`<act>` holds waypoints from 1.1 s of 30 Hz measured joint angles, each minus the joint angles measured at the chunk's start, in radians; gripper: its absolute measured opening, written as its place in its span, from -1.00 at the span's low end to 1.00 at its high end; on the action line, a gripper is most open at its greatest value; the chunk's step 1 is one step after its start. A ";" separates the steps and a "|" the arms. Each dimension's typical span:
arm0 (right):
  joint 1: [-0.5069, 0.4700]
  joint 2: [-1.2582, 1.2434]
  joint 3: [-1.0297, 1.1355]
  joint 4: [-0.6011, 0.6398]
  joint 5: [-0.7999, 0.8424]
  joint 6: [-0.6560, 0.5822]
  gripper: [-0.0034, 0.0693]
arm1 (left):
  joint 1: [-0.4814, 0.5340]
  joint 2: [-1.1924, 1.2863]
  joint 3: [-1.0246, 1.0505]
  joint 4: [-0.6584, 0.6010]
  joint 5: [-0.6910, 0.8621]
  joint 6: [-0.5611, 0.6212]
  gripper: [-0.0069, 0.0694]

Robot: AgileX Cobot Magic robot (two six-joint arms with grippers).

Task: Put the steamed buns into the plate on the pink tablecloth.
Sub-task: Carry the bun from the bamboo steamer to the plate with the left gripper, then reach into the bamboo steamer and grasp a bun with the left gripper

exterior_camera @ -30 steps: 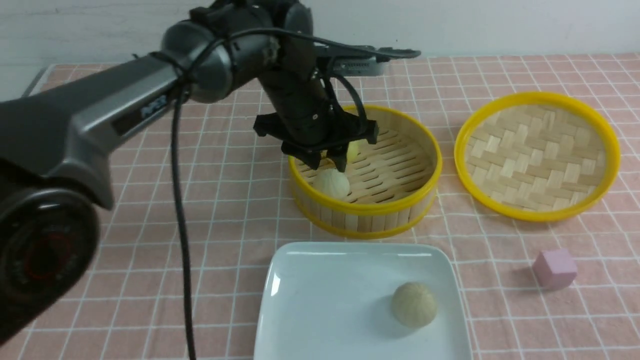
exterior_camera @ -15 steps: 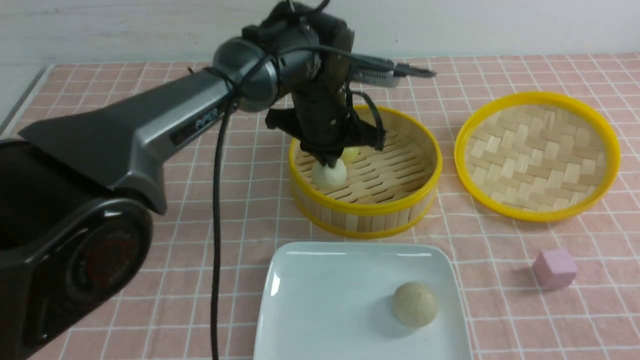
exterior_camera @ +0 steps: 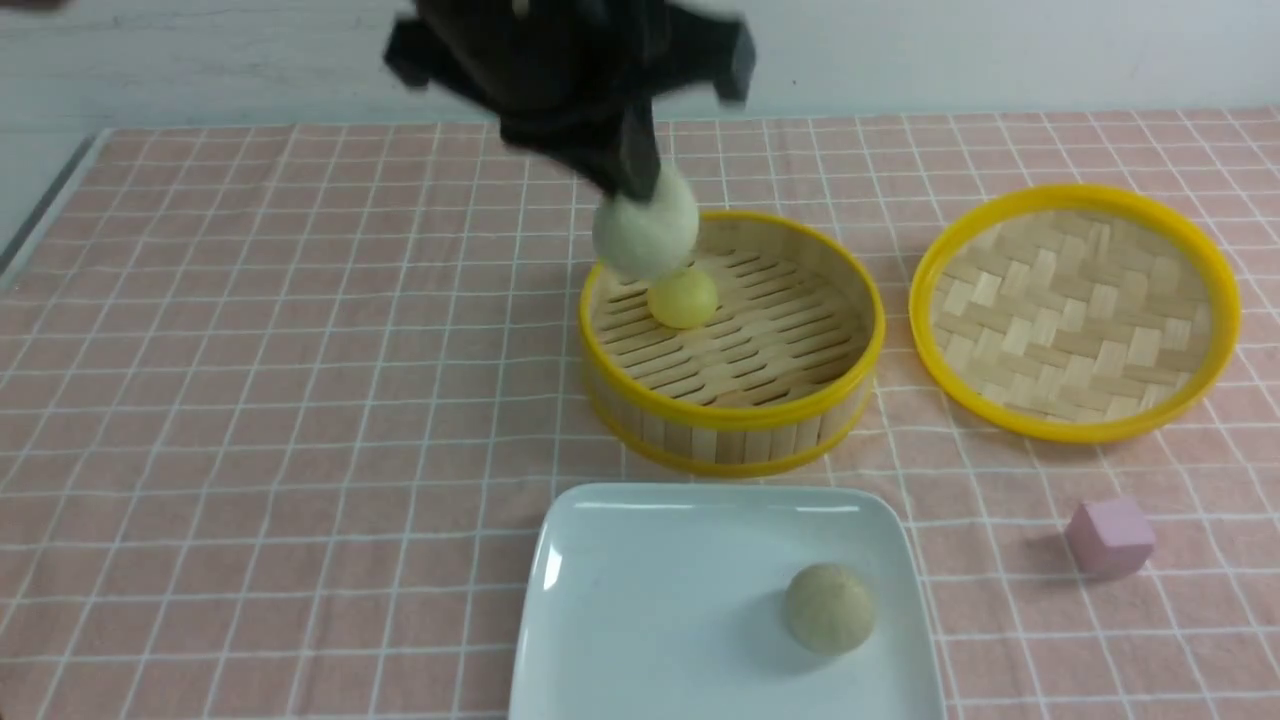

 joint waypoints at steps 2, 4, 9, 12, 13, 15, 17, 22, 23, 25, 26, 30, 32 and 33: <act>0.000 0.000 0.000 0.000 0.000 0.000 -0.87 | 0.000 0.004 0.121 -0.033 -0.003 0.000 -0.76; 0.000 0.000 0.000 0.000 0.000 0.000 -0.87 | 0.000 0.025 0.257 -0.092 -0.041 0.007 -0.75; 0.000 0.000 0.000 0.000 0.000 0.000 -0.86 | -0.001 0.096 0.416 -0.212 -0.224 0.073 -0.71; 0.000 0.000 0.000 0.000 -0.001 0.000 -0.85 | -0.001 0.131 0.423 -0.213 -0.275 0.080 -0.67; 0.000 0.000 0.000 0.000 -0.002 0.000 -0.84 | -0.001 0.156 0.425 -0.213 -0.298 0.080 -0.61; 0.000 0.000 0.000 0.000 -0.003 0.000 -0.84 | -0.001 0.180 0.427 -0.214 -0.316 0.080 -0.50; 0.000 0.000 0.000 0.000 -0.003 0.000 -0.83 | -0.001 0.186 0.427 -0.215 -0.323 0.083 -0.32; 0.000 0.000 0.000 0.000 -0.003 0.000 -0.81 | -0.001 0.183 0.390 -0.217 -0.314 0.083 0.06; 0.000 0.000 0.000 0.000 -0.003 0.000 -0.81 | -0.001 0.181 0.367 -0.216 -0.303 0.083 0.12; 0.000 0.000 0.000 0.000 -0.004 0.001 -0.81 | -0.001 0.177 0.306 -0.202 -0.288 0.069 0.13; 0.000 0.000 0.000 0.000 -0.006 0.001 -0.80 | -0.001 0.177 0.262 -0.183 -0.285 0.047 0.07; 0.000 0.000 0.000 0.000 -0.008 0.001 -0.79 | -0.001 0.189 0.139 -0.087 -0.280 -0.017 -0.32; 0.000 0.000 0.000 0.000 -0.017 0.001 -0.78 | 0.000 0.228 0.030 0.003 -0.279 -0.043 -0.69; 0.000 0.000 0.000 0.000 -0.020 0.001 -0.78 | 0.001 0.245 -0.016 0.022 -0.281 -0.053 -0.74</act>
